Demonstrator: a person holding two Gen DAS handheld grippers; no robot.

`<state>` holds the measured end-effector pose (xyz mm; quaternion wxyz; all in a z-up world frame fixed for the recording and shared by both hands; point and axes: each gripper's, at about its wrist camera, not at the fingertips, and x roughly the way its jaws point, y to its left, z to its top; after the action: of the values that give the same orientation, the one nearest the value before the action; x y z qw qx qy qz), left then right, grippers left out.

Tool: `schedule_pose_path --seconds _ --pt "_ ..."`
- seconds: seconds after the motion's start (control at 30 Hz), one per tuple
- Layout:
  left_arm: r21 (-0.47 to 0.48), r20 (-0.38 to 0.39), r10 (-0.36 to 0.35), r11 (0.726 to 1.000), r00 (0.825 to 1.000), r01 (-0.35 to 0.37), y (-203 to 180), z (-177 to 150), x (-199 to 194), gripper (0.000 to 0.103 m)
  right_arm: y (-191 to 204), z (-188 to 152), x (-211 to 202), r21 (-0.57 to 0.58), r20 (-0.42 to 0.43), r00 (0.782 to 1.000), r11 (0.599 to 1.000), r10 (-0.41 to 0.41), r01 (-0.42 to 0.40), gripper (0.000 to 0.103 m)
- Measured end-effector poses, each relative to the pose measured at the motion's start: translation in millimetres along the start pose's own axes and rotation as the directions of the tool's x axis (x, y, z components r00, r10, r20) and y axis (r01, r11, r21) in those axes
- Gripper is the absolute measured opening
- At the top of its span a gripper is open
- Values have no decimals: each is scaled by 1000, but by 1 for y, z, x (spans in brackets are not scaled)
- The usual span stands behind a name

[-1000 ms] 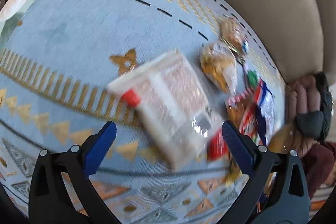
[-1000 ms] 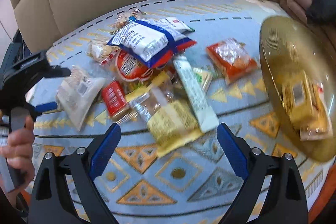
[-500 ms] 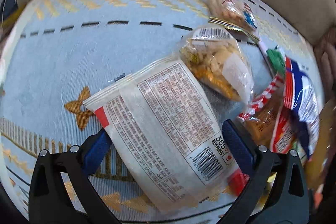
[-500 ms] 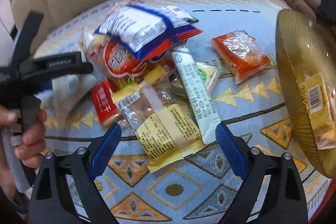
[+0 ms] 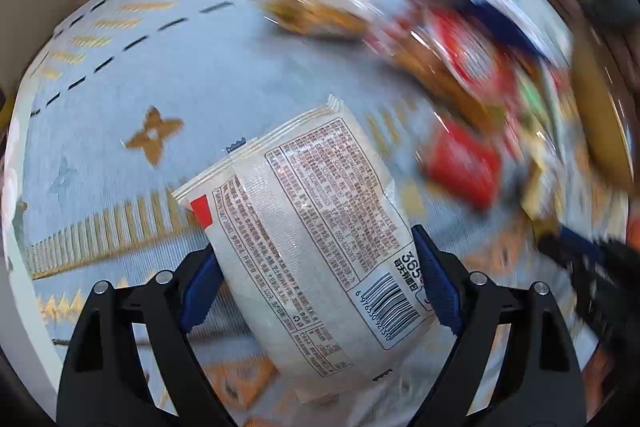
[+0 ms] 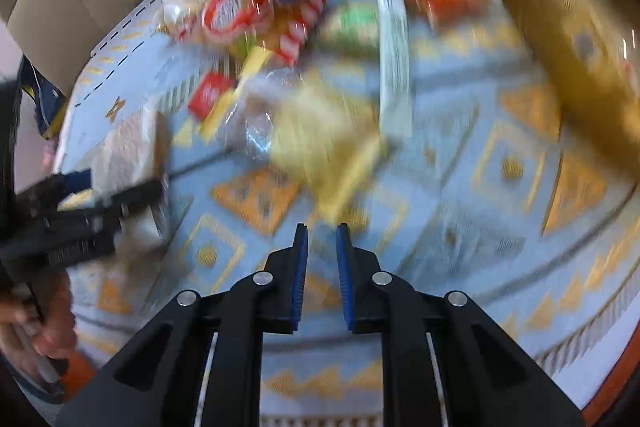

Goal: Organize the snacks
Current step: 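Grasp the yellow snack bag with the right tool while the left tool holds the white bag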

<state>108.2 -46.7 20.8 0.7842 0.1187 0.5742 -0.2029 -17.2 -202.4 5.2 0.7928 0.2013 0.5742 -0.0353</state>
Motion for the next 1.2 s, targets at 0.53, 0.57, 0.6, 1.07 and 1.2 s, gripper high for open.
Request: schedule_pose_path --seconds 0.53,0.57,0.6,1.07,1.2 --pt "-79 -14 -76 994 997 75 -10 -54 -10 98 38 48 -16 -360 167 982 922 -84 140 75" --pt "-77 -4 -57 995 998 57 -9 -58 -10 98 36 51 -10 -385 152 985 913 -83 136 76" --pt "-55 3 -19 998 1000 19 -15 -59 -8 98 39 53 -3 -407 139 986 903 -89 139 77" --pt "110 10 108 988 994 -109 -51 -55 -16 77 24 38 1 -220 84 985 961 -150 165 47" --pt "99 26 69 993 997 -71 -44 -55 -26 77 4 8 -14 -31 3 989 988 -150 151 45"
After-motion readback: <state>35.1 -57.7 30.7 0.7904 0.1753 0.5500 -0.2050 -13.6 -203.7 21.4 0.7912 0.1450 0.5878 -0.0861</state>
